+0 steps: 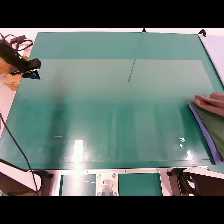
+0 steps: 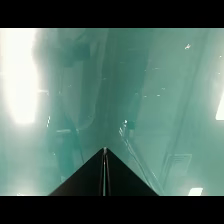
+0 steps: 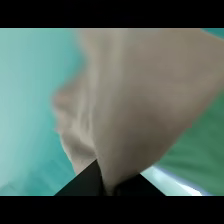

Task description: Fold the shirts.

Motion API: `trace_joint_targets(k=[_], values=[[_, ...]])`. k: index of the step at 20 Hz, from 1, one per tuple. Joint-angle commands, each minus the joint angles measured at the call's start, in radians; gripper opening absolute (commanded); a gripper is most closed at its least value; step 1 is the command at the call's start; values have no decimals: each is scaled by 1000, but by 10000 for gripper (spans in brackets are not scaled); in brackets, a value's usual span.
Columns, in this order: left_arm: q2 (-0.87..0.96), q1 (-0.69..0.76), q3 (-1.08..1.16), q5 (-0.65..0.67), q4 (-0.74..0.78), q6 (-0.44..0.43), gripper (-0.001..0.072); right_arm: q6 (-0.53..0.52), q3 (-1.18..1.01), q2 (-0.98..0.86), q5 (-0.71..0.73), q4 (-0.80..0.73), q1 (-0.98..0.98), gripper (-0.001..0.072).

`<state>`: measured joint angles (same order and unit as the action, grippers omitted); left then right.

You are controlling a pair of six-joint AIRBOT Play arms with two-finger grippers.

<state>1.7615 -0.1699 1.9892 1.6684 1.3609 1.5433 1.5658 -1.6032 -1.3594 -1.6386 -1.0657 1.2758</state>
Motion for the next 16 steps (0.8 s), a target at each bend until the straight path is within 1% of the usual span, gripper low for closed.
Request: trace_joint_targets(k=[1, 4, 5, 6, 7, 8, 10, 11, 12, 13, 14, 16], values=[[1, 1, 0, 1, -9, -8, 28, 32, 125, 11, -49, -180, 8, 13], [1, 1, 0, 1, -9, -8, 28, 58, 278, 11, -29, -369, 9, 13], [1, 1, 0, 0, -9, -8, 28, 59, 309, 10, -16, -435, 9, 27], [1, 1, 0, 0, -9, -8, 28, 58, 330, 4, -8, -476, 9, 237], [1, 1, 0, -2, -11, -8, 28, 59, 336, -5, -10, -480, 9, 541], [1, 1, 0, -4, -14, -8, 28, 59, 334, -14, -14, -469, 6, 611], [1, 1, 0, -4, -40, -18, 28, 104, 312, -16, -1, -400, -24, 611], [1, 1, 0, -3, -69, -32, 28, 106, 285, -16, 18, -325, -56, 604], [1, 1, 0, -2, -105, -34, 27, 99, 251, -16, 45, -238, -91, 456], [0, 1, 0, 1, -144, -34, 27, 62, 216, -16, 71, -137, -135, 150], [0, 9, 0, 1, -163, -34, 27, 46, 183, -14, 99, -41, -195, 80], [0, 55, 0, 23, -142, -34, 26, 35, 159, 3, 175, 51, -340, 58]])
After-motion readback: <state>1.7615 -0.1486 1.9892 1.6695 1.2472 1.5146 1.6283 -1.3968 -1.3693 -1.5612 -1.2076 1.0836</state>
